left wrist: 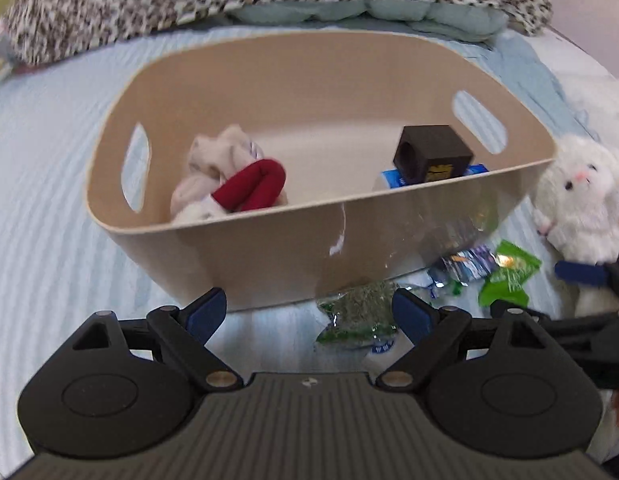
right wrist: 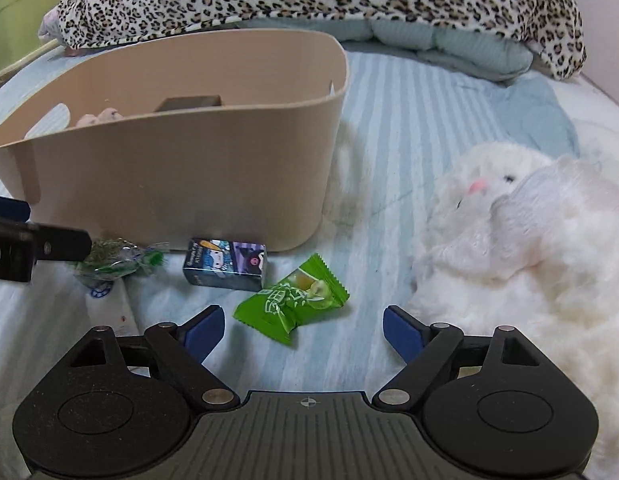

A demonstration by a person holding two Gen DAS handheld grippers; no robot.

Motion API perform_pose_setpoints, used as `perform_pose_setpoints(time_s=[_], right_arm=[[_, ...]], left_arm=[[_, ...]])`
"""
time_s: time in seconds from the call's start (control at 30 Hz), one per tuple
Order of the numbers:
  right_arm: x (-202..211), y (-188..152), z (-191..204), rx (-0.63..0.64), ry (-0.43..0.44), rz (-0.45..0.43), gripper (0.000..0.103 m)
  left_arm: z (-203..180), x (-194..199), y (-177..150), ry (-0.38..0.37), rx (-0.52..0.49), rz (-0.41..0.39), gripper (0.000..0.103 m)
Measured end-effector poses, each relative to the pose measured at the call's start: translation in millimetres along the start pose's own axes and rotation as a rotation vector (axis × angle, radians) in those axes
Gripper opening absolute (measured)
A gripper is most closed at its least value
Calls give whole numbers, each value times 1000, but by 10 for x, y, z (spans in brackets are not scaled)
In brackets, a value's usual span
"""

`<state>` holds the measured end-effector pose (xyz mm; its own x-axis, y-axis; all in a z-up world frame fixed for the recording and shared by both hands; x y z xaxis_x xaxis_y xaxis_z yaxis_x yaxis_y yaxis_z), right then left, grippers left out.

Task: Organize objects
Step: 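Grasp the clear snack bag with the left tool while the right tool grasps the green candy, then lift both items over the basket and open both tools to drop them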

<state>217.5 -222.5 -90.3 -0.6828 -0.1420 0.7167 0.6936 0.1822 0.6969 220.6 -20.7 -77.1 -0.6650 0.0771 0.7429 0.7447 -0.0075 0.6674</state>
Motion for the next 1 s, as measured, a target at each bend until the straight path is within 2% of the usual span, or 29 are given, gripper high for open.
perform_pose_setpoints(time_s=[0.23,0.4,0.47,0.57,0.6,0.63,0.87,0.93,1.0], right_arm=[[-177,-7,-51,-18,16,-1,84],[-224,14,-49,-30,19,-5,83],[-243,11,-35,-32,16,-5,78],[-248,18,-36,-39,19,-8,63],[-245,15,-31,-40,23,-8,55],[-242,11,-30,-40,25,-6,52],[-178,-9,-18,-25,32,-8,37],[-145,-31,0,-15,34,-8,33],[-106,-50,26,-1,33,-8,28]], left_arm=[[94,-307,-67,-10,98,92,90],[78,-316,-102,-27,103,88,90],[36,-284,-126,-42,87,88,90],[-16,-261,-172,-61,74,95,90],[-21,-253,-184,-61,73,92,87],[-22,-240,-195,-65,74,90,81],[-74,-121,-278,-165,92,123,51],[-73,-102,-295,-192,100,123,35],[-87,-121,-288,-202,111,123,33]])
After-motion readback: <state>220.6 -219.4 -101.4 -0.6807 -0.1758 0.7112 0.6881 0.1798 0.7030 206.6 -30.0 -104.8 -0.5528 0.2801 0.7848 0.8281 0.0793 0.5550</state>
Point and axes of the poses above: each gripper's, at about its wrist camera, not at the fingertips, and x roughly against the way its jaws point, z to its left, y to its top, the point moved 2 cm from there along -x, roughly the way its jaws point, and after that the axes turned 8 degrees about -z, right-handed, at the moved point
